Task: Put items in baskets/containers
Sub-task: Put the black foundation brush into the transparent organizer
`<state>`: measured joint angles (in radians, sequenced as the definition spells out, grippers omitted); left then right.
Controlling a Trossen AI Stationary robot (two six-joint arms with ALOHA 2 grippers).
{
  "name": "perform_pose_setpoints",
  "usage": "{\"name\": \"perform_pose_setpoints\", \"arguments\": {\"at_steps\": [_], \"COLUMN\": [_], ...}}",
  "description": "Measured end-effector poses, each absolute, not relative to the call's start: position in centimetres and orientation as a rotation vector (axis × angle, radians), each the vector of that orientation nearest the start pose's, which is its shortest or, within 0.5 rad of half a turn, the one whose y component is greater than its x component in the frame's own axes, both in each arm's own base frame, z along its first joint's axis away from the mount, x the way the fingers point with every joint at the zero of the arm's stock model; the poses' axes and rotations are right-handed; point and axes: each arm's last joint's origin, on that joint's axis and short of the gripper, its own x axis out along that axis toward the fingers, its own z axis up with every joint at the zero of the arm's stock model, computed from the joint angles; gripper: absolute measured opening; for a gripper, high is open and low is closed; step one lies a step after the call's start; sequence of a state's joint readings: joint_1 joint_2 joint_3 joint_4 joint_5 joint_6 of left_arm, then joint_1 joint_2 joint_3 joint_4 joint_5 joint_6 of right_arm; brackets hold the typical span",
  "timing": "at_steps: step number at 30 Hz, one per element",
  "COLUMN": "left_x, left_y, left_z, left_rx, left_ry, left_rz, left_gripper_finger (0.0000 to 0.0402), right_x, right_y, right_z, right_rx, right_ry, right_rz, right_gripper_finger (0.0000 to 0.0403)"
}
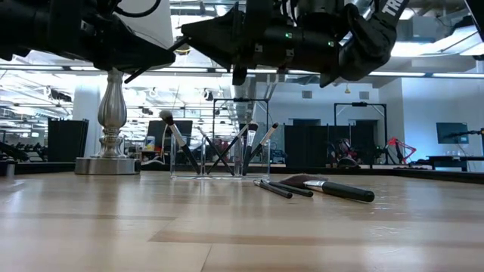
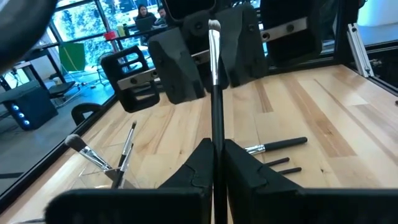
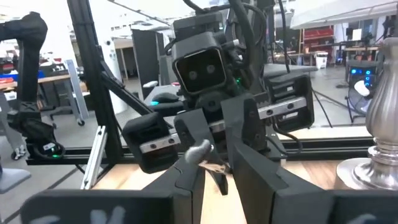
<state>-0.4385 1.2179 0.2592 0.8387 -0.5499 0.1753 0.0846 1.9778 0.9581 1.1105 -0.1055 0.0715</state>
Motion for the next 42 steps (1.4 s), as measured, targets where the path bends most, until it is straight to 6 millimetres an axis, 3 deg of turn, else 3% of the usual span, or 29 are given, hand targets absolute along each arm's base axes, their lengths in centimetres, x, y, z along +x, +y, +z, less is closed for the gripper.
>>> {"name": "perform_pose_setpoints", "arguments": {"at_steps": [8, 16, 22, 25, 29, 33, 37, 42], "left_x": [19.7, 19.7, 19.7, 19.7, 19.7, 19.7, 19.7, 19.7], "left_y": [-7.5, -7.5, -7.4, -7.3, -7.3, -7.3, -7.3, -7.2], "left_z": [17.4, 17.4, 17.4, 17.4, 17.4, 17.4, 17.4, 17.4], "left_rx": [0.223, 0.235, 0.237, 0.239, 0.238, 0.235, 0.235, 0.235], "left_ry": [0.115, 0.116, 0.119, 0.121, 0.12, 0.119, 0.119, 0.12], "left_rz": [0.113, 0.103, 0.157, 0.186, 0.179, 0.174, 0.173, 0.177], "left_gripper_finger": [0.0024, 0.0062, 0.0089, 0.0099, 0.0103, 0.0103, 0.0104, 0.0104], "right_x": [39.8, 39.8, 38.8, 37.6, 35.9, 34.6, 34.4, 36.1], "right_y": [3.6, 3.8, 4.2, 4.4, 3.6, 2.2, 0.2, -1.3], "right_z": [17.8, 17.8, 17.8, 19.3, 22.5, 24.5, 23.2, 21.3], "right_rx": [0.05, 0.054, 0.091, 0.022, -0.017, -0.01, 0.056, 0.095], "right_ry": [-0.09, -0.064, 0.198, 0.28, 0.25, 0.261, 0.364, 0.432], "right_rz": [0.18, 0.168, 0.075, -0.092, -0.383, -0.465, -0.512, -0.486], "right_gripper_finger": [0.0013, 0.0009, 0.0012, 0.0007, 0.0009, 0.001, 0.0007, 0.0008]}}
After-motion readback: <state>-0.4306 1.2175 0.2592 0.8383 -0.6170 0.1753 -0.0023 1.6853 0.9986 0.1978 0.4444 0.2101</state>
